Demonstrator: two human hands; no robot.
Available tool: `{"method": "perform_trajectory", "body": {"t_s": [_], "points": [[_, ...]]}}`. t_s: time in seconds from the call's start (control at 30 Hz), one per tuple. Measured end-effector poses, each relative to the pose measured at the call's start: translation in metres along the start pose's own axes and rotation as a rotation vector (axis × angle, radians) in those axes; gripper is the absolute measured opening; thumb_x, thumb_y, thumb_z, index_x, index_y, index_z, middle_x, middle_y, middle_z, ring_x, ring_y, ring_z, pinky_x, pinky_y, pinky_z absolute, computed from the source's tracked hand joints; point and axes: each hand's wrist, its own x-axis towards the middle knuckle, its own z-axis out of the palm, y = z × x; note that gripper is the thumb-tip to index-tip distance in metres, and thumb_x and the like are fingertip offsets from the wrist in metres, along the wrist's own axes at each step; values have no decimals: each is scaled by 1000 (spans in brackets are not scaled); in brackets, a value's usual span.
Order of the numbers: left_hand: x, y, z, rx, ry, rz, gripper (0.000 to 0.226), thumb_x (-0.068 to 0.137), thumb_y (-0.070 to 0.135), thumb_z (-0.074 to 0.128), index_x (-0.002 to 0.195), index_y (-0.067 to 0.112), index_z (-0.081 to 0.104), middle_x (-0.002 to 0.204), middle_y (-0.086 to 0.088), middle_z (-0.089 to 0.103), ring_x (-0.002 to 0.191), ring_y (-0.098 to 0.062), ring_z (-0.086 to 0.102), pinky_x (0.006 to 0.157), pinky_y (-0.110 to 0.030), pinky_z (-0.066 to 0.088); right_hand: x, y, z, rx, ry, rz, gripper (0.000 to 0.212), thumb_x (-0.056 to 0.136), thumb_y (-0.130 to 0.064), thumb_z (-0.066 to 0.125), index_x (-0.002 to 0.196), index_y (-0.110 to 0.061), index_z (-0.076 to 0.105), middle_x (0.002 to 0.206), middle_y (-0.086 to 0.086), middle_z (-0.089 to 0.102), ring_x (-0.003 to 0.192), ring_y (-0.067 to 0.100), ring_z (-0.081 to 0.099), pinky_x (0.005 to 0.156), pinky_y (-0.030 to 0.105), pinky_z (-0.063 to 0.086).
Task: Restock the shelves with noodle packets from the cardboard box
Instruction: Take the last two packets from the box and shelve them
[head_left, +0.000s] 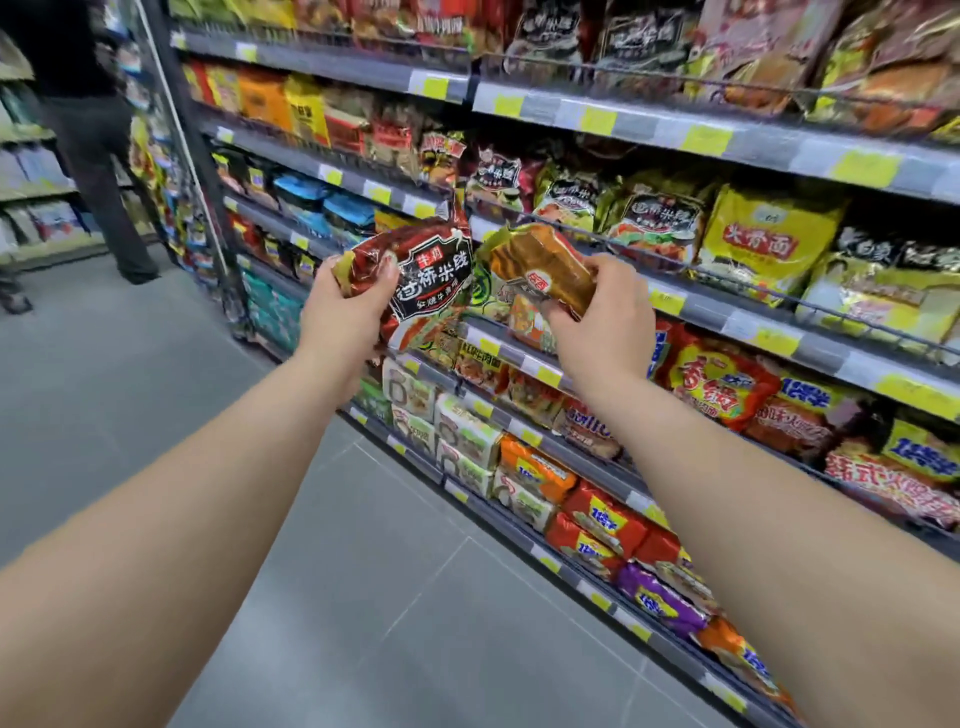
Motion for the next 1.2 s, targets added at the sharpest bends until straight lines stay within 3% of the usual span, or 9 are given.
{"method": "perform_trajectory", "body": {"t_s": [0.17, 0.37, 0.47, 0.67, 0.77, 0.83, 0.93, 1.03, 1.2], "points": [[90, 7, 28, 22, -34, 85, 34, 75, 55, 69, 99, 39, 53, 106, 10, 67, 98, -18, 66, 85, -49, 54, 66, -7, 34, -149, 215, -87, 47, 78, -22, 69, 121, -16, 51, 118, 2, 55, 110, 26, 47, 94, 38, 37], [179, 22, 75, -27, -37, 276, 45, 85, 46, 65, 122, 25, 50, 109, 6, 65, 98, -13, 64, 84, -37, 55, 154, -8, 69, -286, 393, -220, 55, 68, -6, 66, 121, -14, 53, 120, 4, 55, 113, 29, 47, 98, 38, 30], [223, 40, 92, -39, -48, 393, 35, 87, 41, 64, 117, 28, 51, 109, 6, 64, 100, -11, 63, 87, -40, 55, 200, -10, 79, -346, 475, -277, 56, 64, 1, 62, 118, -13, 53, 119, 5, 55, 114, 31, 46, 99, 39, 29], [296, 67, 131, -23, -86, 575, 28, 89, 35, 62, 113, 37, 48, 101, 16, 62, 90, 3, 59, 79, -20, 50, 271, -7, 100, -471, 646, -377, 48, 67, -1, 58, 114, -10, 54, 114, 9, 57, 111, 30, 43, 101, 40, 28], [339, 75, 153, -76, -201, 675, 27, 91, 26, 62, 108, 41, 49, 114, 4, 60, 95, 2, 58, 80, -11, 45, 297, -2, 114, -544, 721, -379, 48, 66, 1, 56, 113, -9, 53, 112, 11, 57, 109, 28, 37, 99, 41, 28], [368, 78, 165, -83, -252, 765, 32, 89, 24, 63, 104, 47, 47, 121, -3, 56, 105, -6, 57, 89, -18, 46, 309, -2, 121, -593, 745, -362, 50, 64, 2, 56, 112, -9, 51, 112, 12, 57, 109, 28, 36, 100, 42, 28], [406, 84, 180, -33, -301, 926, 34, 87, 16, 62, 112, 37, 50, 119, 3, 51, 114, -12, 51, 102, -30, 41, 325, -7, 126, -662, 786, -326, 51, 61, 4, 56, 110, -8, 52, 112, 13, 57, 109, 28, 36, 100, 43, 27], [438, 93, 190, -16, -337, 1083, 35, 86, 9, 63, 118, 19, 54, 118, 2, 48, 109, -4, 45, 100, -13, 34, 343, -11, 133, -751, 832, -305, 47, 63, 5, 51, 108, -7, 51, 112, 15, 57, 109, 29, 35, 99, 44, 28], [469, 93, 203, -48, -445, 1132, 35, 83, 4, 63, 116, 12, 55, 121, -8, 48, 110, -8, 45, 98, -10, 33, 353, -15, 141, -840, 853, -175, 46, 64, 6, 51, 109, -6, 51, 112, 16, 56, 107, 28, 34, 100, 47, 33]]}}
